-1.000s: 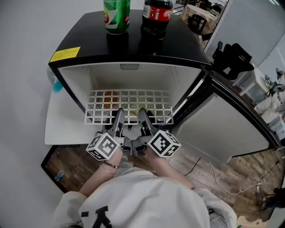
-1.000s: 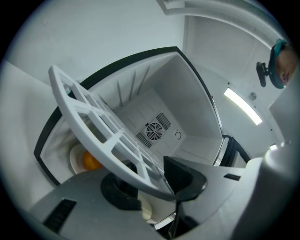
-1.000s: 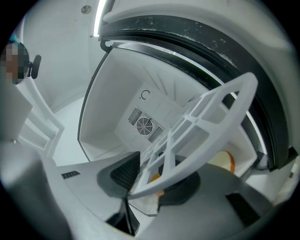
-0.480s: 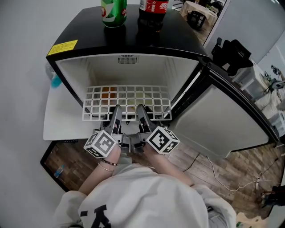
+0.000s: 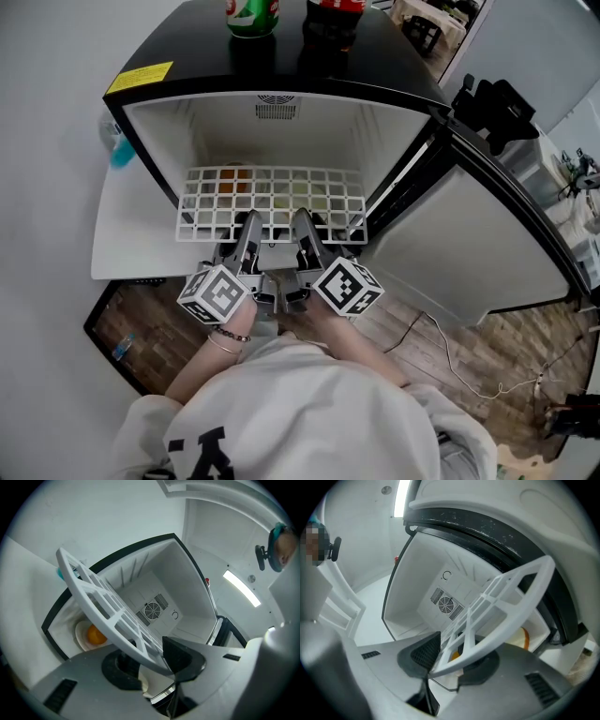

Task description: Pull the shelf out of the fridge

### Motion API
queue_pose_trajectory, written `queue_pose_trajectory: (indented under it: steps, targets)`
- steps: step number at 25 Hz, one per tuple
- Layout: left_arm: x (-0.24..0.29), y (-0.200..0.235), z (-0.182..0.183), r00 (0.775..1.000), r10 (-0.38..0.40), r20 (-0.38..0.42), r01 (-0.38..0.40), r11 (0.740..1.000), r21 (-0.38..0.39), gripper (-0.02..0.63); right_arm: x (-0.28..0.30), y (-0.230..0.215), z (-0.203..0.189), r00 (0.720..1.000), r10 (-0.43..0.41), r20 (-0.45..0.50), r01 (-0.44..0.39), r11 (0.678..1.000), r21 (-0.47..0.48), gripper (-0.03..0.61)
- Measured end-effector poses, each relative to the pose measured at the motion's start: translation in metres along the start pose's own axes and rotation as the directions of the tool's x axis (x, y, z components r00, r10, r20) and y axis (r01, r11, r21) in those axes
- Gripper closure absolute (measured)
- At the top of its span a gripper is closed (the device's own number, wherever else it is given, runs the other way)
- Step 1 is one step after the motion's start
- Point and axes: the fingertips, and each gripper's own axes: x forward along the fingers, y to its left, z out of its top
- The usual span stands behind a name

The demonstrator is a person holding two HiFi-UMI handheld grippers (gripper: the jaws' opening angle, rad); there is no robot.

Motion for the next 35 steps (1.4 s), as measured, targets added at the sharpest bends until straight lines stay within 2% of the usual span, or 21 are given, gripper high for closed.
queue_pose_trajectory:
  steps: [6,13,35]
  targets:
    - [-0.006,-0.001,-0.002,1.0,0.001,0.002,-0.001,1.0,-0.003,0.482,-0.005,0.001,-0.002,1.0,0.002,-0.003,-0.002,1.0,0.008,0.445]
    - [-0.009,-0.003,-0.003,1.0,-0.001,0.004,0.001,0.999,-0.043,0.491,-0.008,0.002,-0.002,1.0,0.001,-0.002,-0.001,1.0,0.015,0.445]
    - [-0.02,-0.006,-0.005,1.0,0.019,0.025,-0.017,0.998,-0.065,0.502,-0.016,0.005,-0.005,1.0,0.023,-0.018,-0.023,0.999,0.034,0.448]
